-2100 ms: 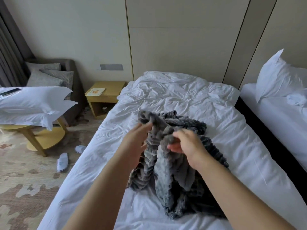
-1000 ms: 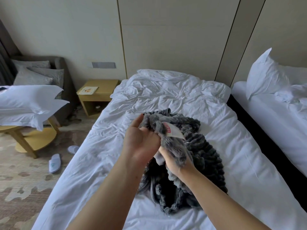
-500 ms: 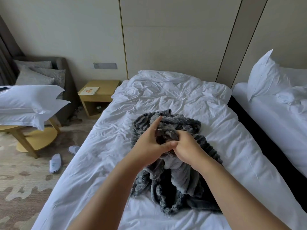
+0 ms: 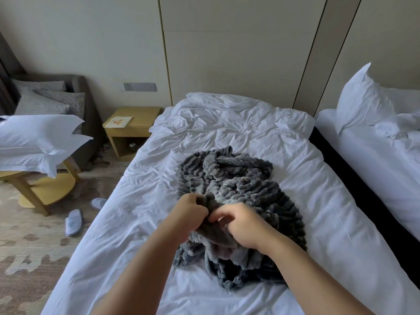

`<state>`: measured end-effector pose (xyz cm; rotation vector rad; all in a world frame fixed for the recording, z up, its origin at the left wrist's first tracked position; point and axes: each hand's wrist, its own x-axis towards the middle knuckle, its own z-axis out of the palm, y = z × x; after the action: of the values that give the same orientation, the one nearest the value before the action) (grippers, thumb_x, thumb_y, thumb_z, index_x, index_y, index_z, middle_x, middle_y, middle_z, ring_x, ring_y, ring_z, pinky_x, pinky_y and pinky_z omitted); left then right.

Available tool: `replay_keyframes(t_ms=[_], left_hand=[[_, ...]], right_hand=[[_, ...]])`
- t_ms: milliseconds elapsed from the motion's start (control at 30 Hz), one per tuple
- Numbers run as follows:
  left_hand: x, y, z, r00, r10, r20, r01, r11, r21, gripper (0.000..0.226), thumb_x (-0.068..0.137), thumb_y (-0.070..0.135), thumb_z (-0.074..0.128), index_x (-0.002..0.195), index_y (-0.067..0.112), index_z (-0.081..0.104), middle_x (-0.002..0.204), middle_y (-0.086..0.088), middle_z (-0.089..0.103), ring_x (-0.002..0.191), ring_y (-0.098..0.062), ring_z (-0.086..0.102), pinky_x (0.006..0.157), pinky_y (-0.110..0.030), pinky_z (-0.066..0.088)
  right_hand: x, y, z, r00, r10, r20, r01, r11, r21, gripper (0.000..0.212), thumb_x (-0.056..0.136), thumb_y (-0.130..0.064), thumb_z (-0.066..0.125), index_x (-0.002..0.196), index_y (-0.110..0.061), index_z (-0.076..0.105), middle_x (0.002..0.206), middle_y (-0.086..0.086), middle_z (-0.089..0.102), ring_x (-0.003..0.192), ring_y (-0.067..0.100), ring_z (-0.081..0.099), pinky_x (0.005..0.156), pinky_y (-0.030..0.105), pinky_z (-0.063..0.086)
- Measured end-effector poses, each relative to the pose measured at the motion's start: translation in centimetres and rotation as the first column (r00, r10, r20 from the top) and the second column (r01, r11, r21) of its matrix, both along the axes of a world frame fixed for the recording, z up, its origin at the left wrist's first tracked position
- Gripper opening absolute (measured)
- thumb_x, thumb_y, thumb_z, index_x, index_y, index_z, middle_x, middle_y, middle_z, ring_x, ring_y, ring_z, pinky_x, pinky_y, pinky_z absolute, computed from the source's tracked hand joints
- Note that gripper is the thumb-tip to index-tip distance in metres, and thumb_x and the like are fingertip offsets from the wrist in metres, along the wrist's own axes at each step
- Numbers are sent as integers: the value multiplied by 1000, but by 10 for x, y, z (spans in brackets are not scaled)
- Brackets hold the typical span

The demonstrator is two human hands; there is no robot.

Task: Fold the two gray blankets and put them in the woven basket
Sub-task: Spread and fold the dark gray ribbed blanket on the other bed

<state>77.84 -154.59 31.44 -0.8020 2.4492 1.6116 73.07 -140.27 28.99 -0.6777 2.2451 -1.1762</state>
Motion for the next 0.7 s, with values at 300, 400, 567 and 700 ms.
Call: replay_keyframes(t_ms=[300, 400, 567, 700], left_hand=[[10, -16, 13, 881, -104, -461, 316, 855, 410, 56, 85, -16, 41, 48, 22, 60, 68, -7, 70, 78, -30, 71, 56, -33, 57], [13, -15, 16, 857, -185, -482, 393, 838, 378, 44, 68, -11, 37, 45, 23, 55, 60, -1, 64, 72, -25, 70, 53, -29, 54], [13, -19, 17, 892, -195, -408, 334, 893, 303, 61, 73, -24, 29, 45, 22, 58, 54, 4, 59, 60, -14, 65, 53, -27, 51], [8, -31, 19, 908, 118, -402, -11, 966, 258, 52, 79, -21, 37, 58, 20, 61, 56, 2, 66, 57, -14, 66, 46, -23, 49]], right_hand=[[-33, 16, -21, 978, -185, 93, 190, 980, -58, 91, 75, -22, 78, 145, -38, 22, 146, -4, 31, 132, 18, 33, 103, 43, 39], [-32, 8, -34, 992, 21, 124, -13, 998, -63, 109, 74, -17, 80, 150, -43, 6, 147, -5, 42, 130, 7, 45, 92, 27, 51], [-31, 7, -56, 975, 186, 125, -206, 963, 172, 19, 76, -20, 74, 94, -24, 73, 91, -6, 75, 87, 7, 71, 80, 22, 56], [-51, 13, -30, 955, -229, -189, 247, 966, 77, 6, 80, -17, 65, 74, -16, 65, 72, -7, 67, 76, 16, 65, 58, 22, 43]])
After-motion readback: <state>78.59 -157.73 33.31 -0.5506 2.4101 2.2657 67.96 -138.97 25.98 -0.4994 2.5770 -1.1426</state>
